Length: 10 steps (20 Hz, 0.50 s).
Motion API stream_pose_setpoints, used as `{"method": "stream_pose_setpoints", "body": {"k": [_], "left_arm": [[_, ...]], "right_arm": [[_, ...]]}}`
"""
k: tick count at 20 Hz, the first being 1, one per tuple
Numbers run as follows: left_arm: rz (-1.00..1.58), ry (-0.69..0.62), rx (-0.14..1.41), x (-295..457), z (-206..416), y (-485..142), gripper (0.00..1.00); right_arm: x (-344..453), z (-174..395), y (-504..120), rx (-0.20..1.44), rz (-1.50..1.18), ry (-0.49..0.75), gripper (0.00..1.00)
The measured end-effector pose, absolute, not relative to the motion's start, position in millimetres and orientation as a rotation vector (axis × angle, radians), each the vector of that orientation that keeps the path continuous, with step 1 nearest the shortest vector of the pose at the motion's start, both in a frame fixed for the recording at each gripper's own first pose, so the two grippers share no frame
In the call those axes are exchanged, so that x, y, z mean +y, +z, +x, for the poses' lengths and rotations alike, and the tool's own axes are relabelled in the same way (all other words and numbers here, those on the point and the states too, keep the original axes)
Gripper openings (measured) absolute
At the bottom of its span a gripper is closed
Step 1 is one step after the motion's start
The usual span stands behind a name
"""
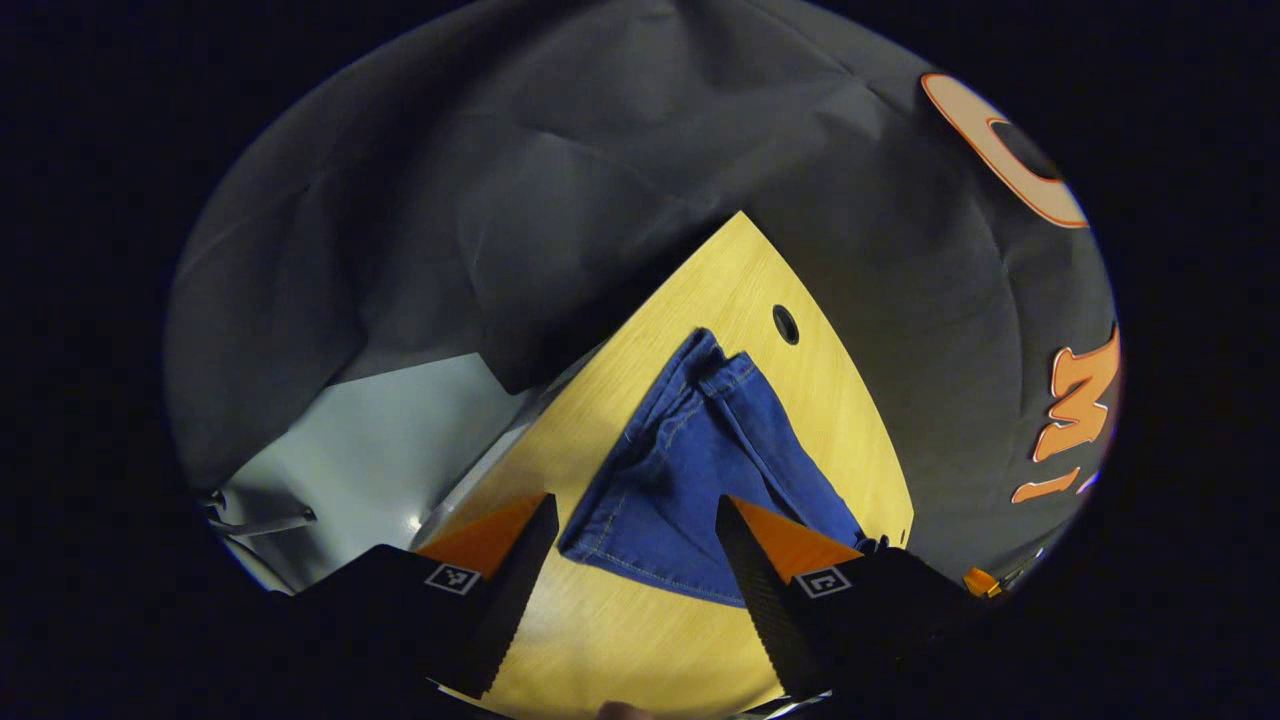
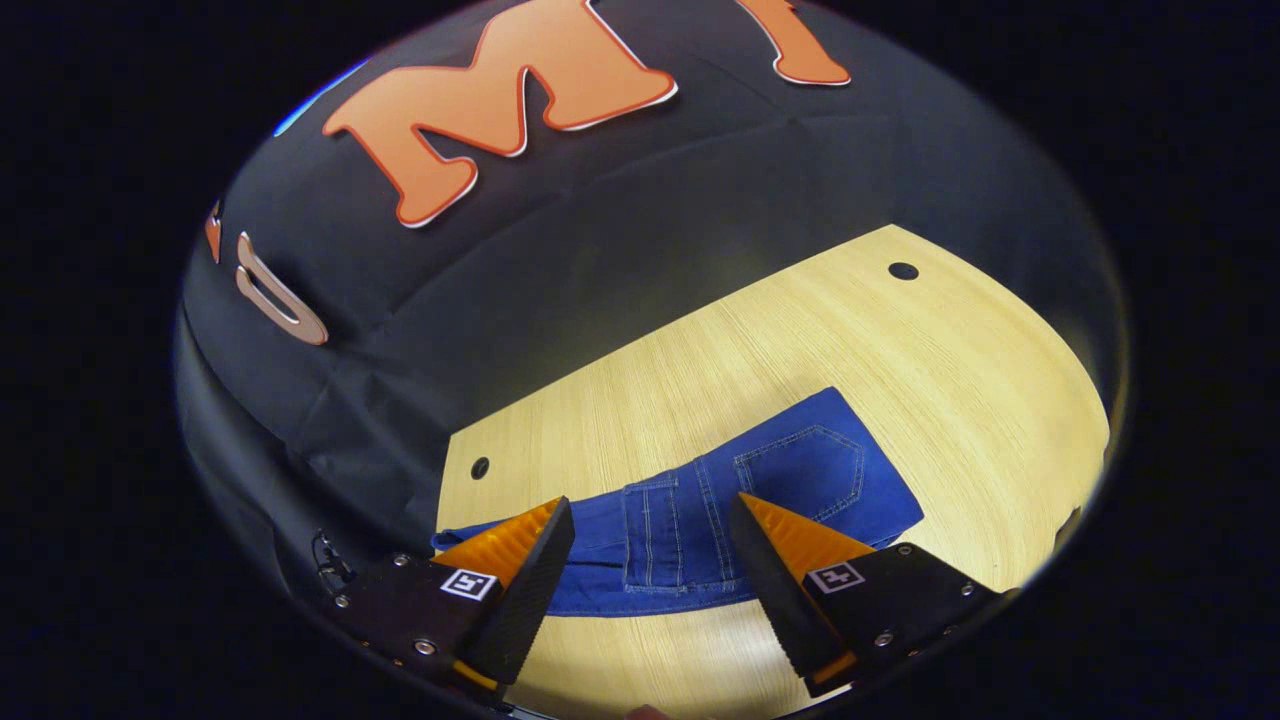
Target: Grasp the waist and the cuffs of the jeans and fold them to make the two legs overlap; first hold the waist and fold one-third of the jeans toward the cuffs, then hold the cuffs and fold the remaining one-third in the same direction to finish folding.
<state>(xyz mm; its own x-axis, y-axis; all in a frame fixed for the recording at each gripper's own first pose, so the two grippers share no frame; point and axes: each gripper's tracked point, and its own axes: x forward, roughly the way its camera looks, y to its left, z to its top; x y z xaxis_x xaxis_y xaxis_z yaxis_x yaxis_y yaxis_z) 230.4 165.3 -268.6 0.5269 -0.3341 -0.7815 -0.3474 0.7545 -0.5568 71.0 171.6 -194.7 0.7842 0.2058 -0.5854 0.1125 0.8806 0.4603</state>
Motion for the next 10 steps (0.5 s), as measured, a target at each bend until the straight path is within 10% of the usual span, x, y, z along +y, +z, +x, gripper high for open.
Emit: {"method": "stream_pose_setpoints", "body": {"k": [10], "left_arm": [[-0.813,-0.145,1.021,114,271,-270,0.94]], "right_arm": [[156,57,-176,0.634,0.53,0.044,0.98]]}}
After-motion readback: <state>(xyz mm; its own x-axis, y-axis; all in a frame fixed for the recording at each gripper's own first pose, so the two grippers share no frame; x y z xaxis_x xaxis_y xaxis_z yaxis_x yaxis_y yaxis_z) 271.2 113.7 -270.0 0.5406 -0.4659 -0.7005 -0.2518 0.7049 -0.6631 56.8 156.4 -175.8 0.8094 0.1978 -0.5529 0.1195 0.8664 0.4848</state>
